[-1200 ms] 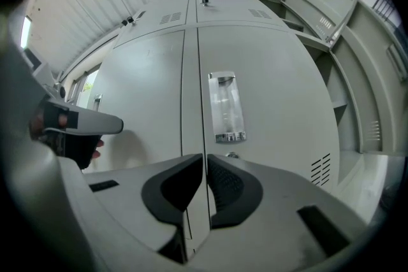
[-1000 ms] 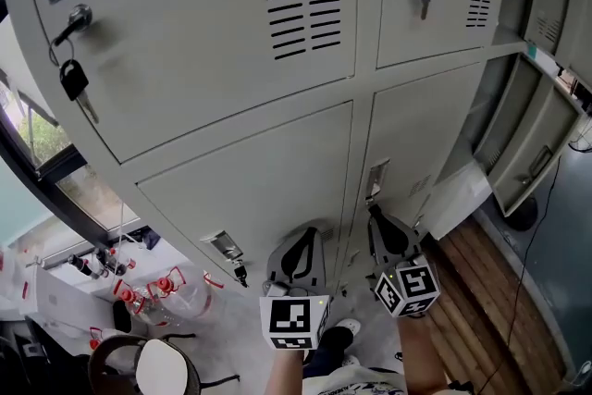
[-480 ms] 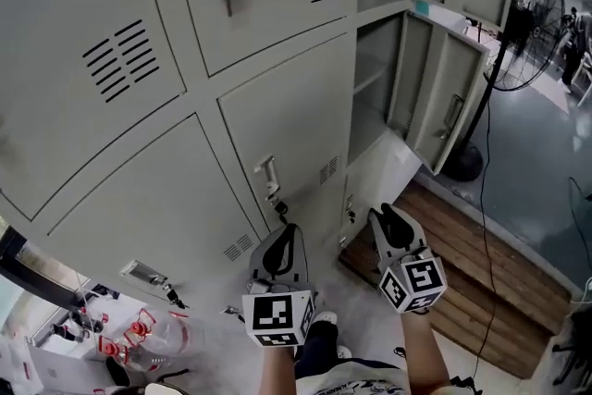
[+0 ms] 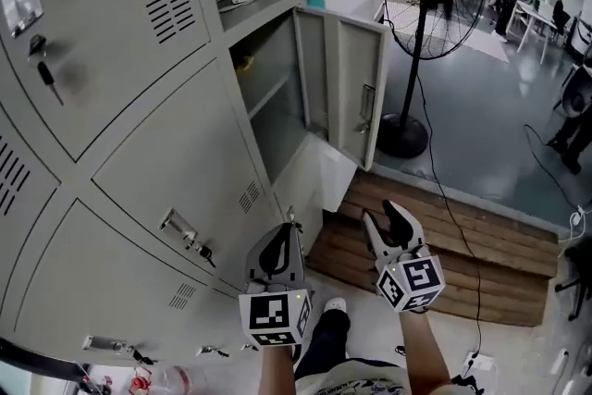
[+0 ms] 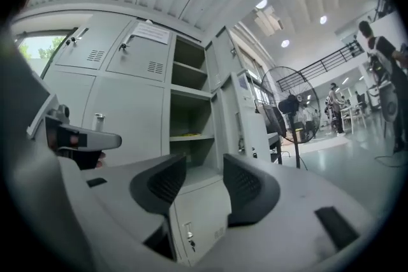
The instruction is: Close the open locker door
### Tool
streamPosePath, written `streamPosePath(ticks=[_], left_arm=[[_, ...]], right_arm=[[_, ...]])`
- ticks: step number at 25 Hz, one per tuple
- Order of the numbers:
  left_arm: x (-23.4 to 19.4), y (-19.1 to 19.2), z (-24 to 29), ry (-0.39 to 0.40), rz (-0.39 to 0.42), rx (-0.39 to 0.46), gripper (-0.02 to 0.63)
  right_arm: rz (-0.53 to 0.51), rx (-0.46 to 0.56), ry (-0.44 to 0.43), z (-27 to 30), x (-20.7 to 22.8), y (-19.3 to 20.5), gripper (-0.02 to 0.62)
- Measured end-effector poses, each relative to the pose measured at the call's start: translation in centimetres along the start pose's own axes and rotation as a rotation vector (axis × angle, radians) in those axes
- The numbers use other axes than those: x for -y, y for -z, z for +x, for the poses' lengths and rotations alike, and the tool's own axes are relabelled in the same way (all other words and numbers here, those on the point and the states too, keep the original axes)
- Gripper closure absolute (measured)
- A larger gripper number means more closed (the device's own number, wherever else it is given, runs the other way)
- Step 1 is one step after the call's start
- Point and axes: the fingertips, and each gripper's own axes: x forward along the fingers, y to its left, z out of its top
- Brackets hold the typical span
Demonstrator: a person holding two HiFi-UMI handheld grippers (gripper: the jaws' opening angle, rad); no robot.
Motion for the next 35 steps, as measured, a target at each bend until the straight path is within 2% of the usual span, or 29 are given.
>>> streamPosePath(ticks=[5, 9, 18, 26, 34, 35], left_arm=[[1.5, 0.3, 6.2, 0.073, -0.015, 0.001, 0.601], [1.8, 0.2, 11.2, 0.112, -0.027, 0.001, 0.601], [-0.3, -0.2, 19.6, 0.127, -0.03, 0.009, 0.601], [-2.0, 0.3, 24.0, 0.114, -0.028, 0.007, 0.601], [-2.3, 0.6, 25.3, 0.095, -0.026, -0.006, 0.601], [-2.4, 0.5, 25.3, 0.089, -0.025, -0.005, 0.601]], right_arm=[[-0.014, -0.001, 0.08, 1.6, 4.8, 0.0, 0.413], [-0.027, -0.019, 0.108, 4.5, 7.8, 0.0, 0.413], [-0.037, -0.042, 0.096, 12.3, 11.2, 0.6, 0.413], [-0.031, -0.081, 0.074, 16.8, 13.0, 2.8, 0.413], [-0.028, -0.107, 0.035, 18.3, 13.2, 3.8, 0.413], [-0.029, -0.105, 0.033, 18.3, 13.3, 3.8, 0.437]])
